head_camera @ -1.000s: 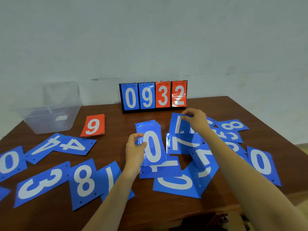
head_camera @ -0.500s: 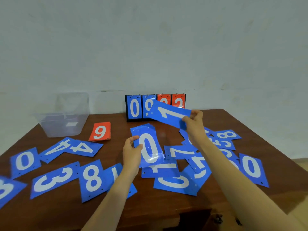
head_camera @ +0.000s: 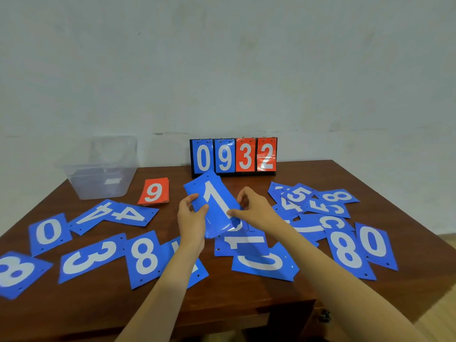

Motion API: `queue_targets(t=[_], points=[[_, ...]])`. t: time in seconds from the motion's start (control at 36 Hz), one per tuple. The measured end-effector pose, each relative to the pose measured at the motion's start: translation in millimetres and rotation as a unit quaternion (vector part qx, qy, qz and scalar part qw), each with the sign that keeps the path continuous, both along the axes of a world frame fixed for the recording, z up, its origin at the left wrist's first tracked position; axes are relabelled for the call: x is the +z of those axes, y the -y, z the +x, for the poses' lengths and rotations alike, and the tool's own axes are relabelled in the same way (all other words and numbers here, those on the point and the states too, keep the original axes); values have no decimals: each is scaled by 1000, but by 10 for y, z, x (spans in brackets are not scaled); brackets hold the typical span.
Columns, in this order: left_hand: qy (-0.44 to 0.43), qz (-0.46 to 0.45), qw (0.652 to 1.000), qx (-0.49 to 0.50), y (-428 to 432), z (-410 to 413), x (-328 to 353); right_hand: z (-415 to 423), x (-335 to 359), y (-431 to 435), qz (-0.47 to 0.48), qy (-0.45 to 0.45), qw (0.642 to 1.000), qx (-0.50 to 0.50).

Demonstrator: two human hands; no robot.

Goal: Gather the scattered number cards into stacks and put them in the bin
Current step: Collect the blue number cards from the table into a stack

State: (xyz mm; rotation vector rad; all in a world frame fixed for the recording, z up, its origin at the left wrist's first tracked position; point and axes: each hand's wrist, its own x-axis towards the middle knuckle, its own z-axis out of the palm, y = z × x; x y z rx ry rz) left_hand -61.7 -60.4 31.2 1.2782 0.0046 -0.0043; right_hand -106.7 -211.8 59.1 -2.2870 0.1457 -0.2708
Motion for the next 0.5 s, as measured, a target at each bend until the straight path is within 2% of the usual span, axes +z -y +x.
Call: queue_targets(t=[0.19, 0.36, 0.5], points=[[-19, 30, 999, 5, -69, 52, -72, -3, -46, 13, -23, -48, 996, 73], [-28, 77, 996, 35, -239, 139, -159, 250, -250, 5, -52, -85, 995, 26], [-39, 100, 993, 56, -413, 227, -229, 529, -470, 1, -124, -183, 975, 24]])
